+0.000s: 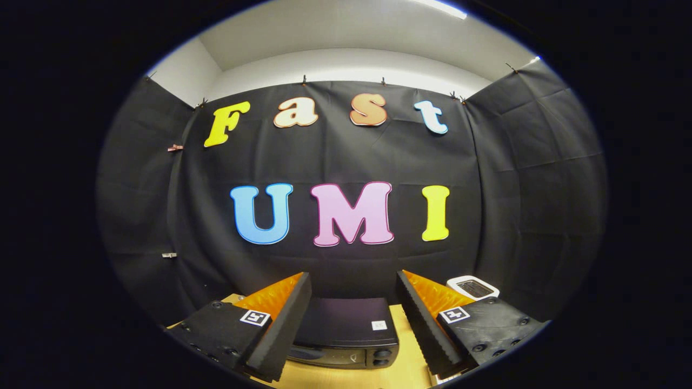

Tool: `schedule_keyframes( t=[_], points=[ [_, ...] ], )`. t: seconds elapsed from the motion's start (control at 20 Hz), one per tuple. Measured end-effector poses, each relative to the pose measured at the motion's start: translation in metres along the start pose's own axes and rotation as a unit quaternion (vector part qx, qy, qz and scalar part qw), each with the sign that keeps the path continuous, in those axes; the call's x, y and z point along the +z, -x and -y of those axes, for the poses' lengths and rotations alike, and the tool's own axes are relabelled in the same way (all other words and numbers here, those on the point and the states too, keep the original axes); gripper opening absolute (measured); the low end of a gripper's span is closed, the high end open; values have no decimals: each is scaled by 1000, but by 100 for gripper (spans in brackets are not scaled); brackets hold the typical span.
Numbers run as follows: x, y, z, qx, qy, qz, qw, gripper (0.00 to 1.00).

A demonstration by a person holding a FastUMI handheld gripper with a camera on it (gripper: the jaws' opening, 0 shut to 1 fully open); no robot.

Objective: Open the toaster oven, put the food inside, and close the toaster oven door.

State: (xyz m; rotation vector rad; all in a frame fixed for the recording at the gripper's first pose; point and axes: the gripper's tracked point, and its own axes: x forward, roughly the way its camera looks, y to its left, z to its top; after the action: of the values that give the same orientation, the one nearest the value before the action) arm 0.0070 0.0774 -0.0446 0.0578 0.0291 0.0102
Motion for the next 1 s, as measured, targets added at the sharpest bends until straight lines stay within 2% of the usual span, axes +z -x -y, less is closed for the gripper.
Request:
schedule_keyframes(
  t=[0.3, 0.55, 1.0],
  points=[
    [-65, -6, -36, -37, -26, -44, 998, 97],
    [-131, -17, -64, -26, -40, -97, 994, 97],
    [-219, -43, -79, -35, -8, -184, 982, 98]
  ],
)
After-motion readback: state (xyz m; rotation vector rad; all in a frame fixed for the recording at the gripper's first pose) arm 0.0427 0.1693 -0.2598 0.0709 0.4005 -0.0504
